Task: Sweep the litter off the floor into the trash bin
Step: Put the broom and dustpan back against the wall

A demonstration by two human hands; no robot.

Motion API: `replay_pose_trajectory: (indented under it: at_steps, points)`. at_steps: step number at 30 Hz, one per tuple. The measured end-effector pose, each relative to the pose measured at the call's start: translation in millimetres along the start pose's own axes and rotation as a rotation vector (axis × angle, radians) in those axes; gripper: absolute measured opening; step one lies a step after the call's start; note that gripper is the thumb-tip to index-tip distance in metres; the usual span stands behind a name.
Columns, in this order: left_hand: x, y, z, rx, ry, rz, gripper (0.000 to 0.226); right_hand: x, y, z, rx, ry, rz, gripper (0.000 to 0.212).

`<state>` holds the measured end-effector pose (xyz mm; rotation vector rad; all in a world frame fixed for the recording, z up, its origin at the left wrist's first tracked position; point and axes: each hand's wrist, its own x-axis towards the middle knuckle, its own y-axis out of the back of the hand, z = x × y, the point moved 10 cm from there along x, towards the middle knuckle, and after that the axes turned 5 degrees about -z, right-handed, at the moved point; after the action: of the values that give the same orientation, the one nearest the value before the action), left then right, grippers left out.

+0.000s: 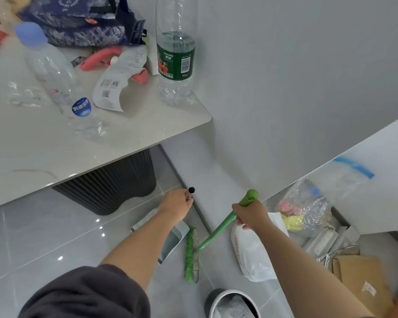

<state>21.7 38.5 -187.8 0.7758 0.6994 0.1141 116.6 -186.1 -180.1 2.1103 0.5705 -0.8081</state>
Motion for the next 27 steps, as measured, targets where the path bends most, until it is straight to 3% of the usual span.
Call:
replay_pose_trajectory:
  at_steps: [4, 9, 14, 22, 27]
  points:
    - [14.8, 15.1, 2.8, -0.066, -0.013, 0.070, 0.037, 8.6, 8.5, -6.1, -0.040, 0.056, 0.076, 0.023]
    - [38.0, 22.8, 0.3, -0.184, -0.017, 0.082, 0.029, 11.3, 10.7, -9.6, 0.017, 0.047, 0.012, 0.006]
    - [51.4, 27.9, 10.2, -0.198, -0.043, 0.118, 0.028, 8.2, 7.5, -9.0, -0.046, 0.073, -0.049, 0.009]
    - [67.5, 1.1, 38.6, -0.200, -0.084, -0.008, 0.020, 12.6, 5.0, -18.0, -0.110, 0.080, 0.023, 0.022]
    - [77.3, -16.5, 43.9, -0.255, -0.044, -0.062, 0.006, 14.5, -3.2, -0.9, 0.067, -0.008, 0.110, 0.026]
